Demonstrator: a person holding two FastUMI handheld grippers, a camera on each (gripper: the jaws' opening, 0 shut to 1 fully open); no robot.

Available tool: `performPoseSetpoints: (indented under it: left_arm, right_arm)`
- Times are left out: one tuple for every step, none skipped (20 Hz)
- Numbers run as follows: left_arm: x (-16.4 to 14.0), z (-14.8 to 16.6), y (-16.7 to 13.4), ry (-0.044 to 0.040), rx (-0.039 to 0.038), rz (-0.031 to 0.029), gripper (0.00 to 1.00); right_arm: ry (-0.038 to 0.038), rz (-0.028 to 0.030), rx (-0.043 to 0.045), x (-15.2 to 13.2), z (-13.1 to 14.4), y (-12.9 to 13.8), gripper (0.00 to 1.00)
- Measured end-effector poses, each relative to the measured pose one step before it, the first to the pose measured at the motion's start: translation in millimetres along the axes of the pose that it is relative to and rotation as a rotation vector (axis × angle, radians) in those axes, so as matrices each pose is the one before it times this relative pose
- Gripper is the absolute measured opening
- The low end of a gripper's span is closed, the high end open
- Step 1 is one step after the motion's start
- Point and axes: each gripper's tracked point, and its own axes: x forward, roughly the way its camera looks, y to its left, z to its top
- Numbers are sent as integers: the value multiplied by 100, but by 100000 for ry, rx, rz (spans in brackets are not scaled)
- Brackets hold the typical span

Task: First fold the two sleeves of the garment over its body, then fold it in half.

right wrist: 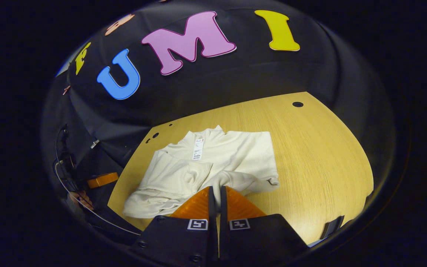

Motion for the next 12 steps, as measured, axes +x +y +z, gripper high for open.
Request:
performPoseSetpoints:
  left_arm:
    - [558, -48, 56, 669, 683, 133, 6]
    - [560, -289, -147, 1067, 599, -216, 6]
    - [297, -379, 5, 1462, 423, 300, 6]
    - [-46, -478, -309, 1268, -647, -1236, 6]
    - [-305, -794, -577, 1210, -982, -2710, 6]
    - [-262, -1600, -292, 2692, -844, -2184, 6]
    - [-284, -1930, -190, 3505, -805, -2040, 6]
    - [-174, -2011, 53, 3084, -1114, -1235, 6]
    - [40, -1677, 131, 2945, -1511, -523, 6]
    - [51, -1592, 220, 2986, -1102, 297, 6]
    - [96, -1011, 457, 2104, -383, 1948, 6]
    - [87, -833, 411, 1089, 389, 1724, 7]
  right_arm:
    - [-335, 314, 650, 490, 398, 263, 6]
    - [-34, 125, 128, 466, 361, 114, 6]
    - [8, 420, -20, 438, 351, 180, 6]
    - [398, -66, -238, 387, 149, 66, 6]
    - [116, 261, -284, -115, 37, 31, 6]
    - [84, -211, -432, -16, 28, -110, 6]
    - [238, -209, -423, 146, -91, -75, 6]
    - [99, -236, -208, 119, 7, -101, 6]
    - [-37, 156, 215, 85, 122, 47, 6]
    - [-367, 400, 533, 91, 185, 81, 6]
    - [-114, 297, 731, 3, 92, 35, 6]
    - [-139, 245, 318, 53, 95, 45, 6]
